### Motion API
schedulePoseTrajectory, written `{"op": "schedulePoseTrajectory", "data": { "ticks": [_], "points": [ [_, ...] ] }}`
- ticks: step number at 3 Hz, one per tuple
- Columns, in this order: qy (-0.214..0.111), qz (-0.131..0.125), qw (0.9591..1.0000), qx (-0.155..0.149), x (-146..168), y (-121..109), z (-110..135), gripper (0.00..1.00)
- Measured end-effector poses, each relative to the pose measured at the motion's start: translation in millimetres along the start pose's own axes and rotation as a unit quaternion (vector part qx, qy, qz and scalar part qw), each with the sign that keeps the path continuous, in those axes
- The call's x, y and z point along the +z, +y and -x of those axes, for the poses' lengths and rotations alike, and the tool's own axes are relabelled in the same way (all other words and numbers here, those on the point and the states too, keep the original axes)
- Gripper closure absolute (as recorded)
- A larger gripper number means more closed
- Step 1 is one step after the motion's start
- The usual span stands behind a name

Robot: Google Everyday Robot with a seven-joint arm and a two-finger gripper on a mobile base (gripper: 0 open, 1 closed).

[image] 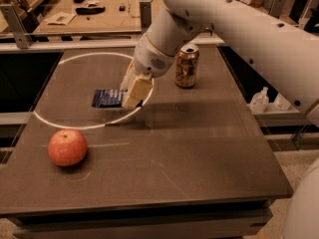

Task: Move rxbar blueberry near apple

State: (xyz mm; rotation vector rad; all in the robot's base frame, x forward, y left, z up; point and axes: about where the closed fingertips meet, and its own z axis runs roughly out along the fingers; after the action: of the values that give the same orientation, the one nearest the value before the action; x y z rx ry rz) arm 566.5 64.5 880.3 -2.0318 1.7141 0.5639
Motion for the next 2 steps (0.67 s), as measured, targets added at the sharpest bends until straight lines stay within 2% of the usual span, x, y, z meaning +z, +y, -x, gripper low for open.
{"op": "schedulePoseTrajectory", "data": {
  "ticks": [1,2],
  "points": [
    [0.0,0.0,1.0,0.0,0,0,0,1.0],
    [-0.007,0.026,0.9996,-0.012,14,9,11,1.0]
  ]
}}
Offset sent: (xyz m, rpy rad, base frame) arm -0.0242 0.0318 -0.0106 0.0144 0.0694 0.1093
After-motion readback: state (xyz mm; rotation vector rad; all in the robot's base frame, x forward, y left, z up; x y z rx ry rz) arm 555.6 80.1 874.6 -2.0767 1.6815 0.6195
